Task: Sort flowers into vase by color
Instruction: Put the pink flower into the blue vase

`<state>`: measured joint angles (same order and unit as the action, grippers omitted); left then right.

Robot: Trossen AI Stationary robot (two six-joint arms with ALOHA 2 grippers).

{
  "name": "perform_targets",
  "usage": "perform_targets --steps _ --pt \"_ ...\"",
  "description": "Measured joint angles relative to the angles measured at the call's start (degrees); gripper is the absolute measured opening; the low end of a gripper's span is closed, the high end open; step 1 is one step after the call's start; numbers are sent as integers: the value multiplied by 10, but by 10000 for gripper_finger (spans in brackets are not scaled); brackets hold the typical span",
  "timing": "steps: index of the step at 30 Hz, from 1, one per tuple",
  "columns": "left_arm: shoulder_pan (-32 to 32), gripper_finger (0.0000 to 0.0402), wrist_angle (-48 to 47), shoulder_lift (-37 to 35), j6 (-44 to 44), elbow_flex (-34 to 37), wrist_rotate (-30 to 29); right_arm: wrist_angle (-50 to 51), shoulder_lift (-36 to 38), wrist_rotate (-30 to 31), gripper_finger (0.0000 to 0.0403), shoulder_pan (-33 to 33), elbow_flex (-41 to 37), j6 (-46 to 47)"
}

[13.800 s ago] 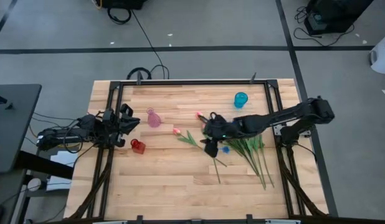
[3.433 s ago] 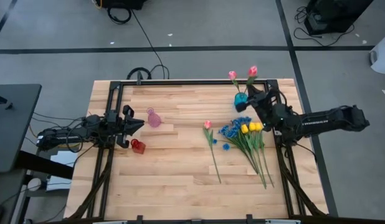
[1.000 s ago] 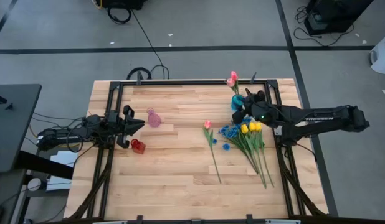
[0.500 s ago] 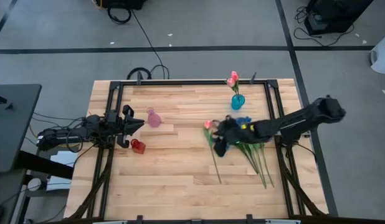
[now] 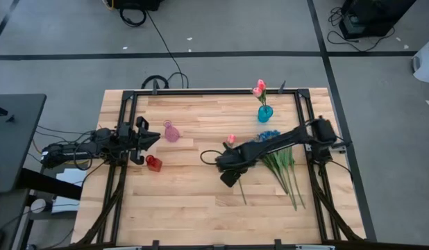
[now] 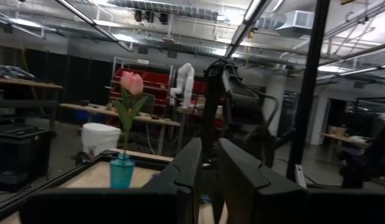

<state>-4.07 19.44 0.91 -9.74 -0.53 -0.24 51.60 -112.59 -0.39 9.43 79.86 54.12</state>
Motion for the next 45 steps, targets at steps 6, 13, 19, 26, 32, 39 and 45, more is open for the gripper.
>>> perform_targets --steps 6,13,19,26,32,39,45 --pt "0 56 2 0 -14 0 28 11 -40 -12 114 -13 24 0" --pt "0 56 4 0 -14 0 30 28 -55 10 94 -26 25 -7" --pt "0 56 1 0 -14 0 32 27 -56 18 87 -25 25 -17" --pt "0 56 -1 0 -15 0 34 35 -62 19 66 -29 26 -17" --pt "0 56 -1 0 -15 0 34 34 -66 18 9 -29 26 -25" --pt "0 56 -1 0 -15 0 34 37 -41 83 5 -20 22 -43" --pt "0 56 -1 0 -15 0 35 38 60 203 3 6 24 -50"
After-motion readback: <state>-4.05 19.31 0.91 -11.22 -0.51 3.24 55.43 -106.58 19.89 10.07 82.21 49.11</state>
